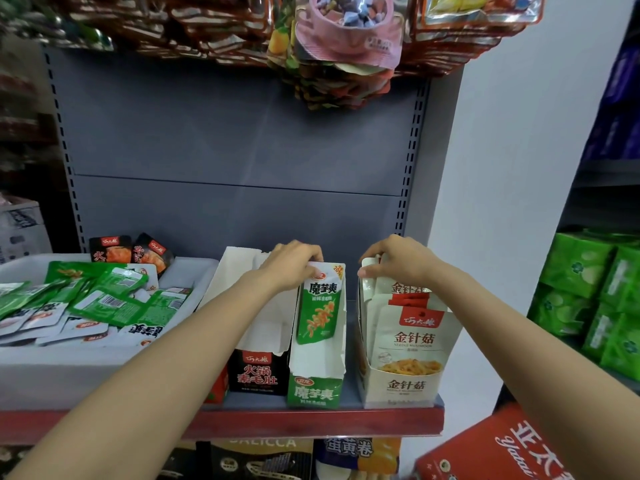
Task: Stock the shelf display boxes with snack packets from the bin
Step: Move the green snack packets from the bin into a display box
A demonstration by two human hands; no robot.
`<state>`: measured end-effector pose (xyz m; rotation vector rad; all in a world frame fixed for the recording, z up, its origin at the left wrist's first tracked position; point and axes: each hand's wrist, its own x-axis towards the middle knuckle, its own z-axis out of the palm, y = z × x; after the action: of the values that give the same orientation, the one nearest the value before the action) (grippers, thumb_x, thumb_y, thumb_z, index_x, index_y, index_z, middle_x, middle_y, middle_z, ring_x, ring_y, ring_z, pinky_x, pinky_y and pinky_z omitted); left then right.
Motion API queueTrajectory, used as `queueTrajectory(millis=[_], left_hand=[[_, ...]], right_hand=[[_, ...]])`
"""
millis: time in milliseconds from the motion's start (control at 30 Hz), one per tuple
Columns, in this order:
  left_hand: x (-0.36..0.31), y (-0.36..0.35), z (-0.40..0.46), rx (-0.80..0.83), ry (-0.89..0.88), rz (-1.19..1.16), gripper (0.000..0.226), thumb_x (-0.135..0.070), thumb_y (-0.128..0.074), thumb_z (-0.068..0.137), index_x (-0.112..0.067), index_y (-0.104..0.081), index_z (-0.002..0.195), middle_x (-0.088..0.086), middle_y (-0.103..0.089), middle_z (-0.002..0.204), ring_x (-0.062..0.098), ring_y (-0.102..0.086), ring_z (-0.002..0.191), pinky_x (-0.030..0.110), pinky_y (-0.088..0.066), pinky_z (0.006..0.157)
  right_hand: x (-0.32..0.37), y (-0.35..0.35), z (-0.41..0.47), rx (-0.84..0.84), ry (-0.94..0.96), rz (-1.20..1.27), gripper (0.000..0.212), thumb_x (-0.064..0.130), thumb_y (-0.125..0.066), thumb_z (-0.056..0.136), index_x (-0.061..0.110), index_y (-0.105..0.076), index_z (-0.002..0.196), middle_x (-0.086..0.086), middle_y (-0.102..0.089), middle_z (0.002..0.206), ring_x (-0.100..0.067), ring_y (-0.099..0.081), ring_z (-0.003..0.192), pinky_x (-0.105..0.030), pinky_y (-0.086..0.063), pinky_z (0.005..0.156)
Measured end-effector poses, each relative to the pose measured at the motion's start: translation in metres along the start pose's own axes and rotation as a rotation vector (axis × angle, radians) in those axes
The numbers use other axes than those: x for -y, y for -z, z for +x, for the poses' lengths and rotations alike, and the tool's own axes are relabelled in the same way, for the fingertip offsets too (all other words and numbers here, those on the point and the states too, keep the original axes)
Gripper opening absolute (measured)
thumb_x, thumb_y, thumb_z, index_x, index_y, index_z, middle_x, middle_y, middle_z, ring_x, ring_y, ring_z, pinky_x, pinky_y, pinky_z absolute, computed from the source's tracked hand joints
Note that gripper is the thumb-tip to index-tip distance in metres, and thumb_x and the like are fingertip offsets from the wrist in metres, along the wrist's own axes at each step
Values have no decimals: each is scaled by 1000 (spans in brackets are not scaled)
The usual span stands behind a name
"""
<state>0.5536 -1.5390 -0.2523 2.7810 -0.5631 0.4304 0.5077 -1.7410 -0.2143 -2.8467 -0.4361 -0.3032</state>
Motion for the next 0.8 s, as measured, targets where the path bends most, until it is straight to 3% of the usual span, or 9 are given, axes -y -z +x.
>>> queueTrajectory(millis=[133,433,567,700,800], left_hand=[[3,2,4,40,56,-127,7,-19,-59,91,-19,-52,88,4,-64,99,26,-56,95,32,-38,69],[-10,-4,10,-90,88,-200,7,-5,-56,91,-11,-58,89,12,-61,101,27,-57,90,34,-45,70],[-14,-6,10,-53,55,-259,6,-5,-58,90,-8,-61,94,10,-62,99,22,-57,88,29,-40,65],[-10,-8,10,-17,36,-279,10,-6,-58,90,-15,-56,93,10,-63,102,24,-59,94,31,-44,68],[-8,-12,7,13,40,-306,30,-10,-62,89,-23,-51,113,9,-59,108,26,-57,99,41,-52,81]], right_hand=[[0,0,1,1,0,8,34,44,-65,84,22,-68,109,0,-66,111,-17,-58,93,-38,-52,86],[-1,0,4,16,10,35,32,43,-67,82,21,-70,106,0,-67,111,-18,-60,94,-41,-53,86],[-2,0,4,13,15,33,32,43,-66,83,22,-70,106,1,-67,109,-19,-60,94,-41,-52,86],[-4,0,4,11,15,15,33,46,-66,82,23,-69,105,2,-67,108,-19,-60,95,-42,-51,87],[-2,1,3,10,27,26,32,44,-66,82,22,-69,105,2,-66,106,-17,-59,93,-39,-51,85]])
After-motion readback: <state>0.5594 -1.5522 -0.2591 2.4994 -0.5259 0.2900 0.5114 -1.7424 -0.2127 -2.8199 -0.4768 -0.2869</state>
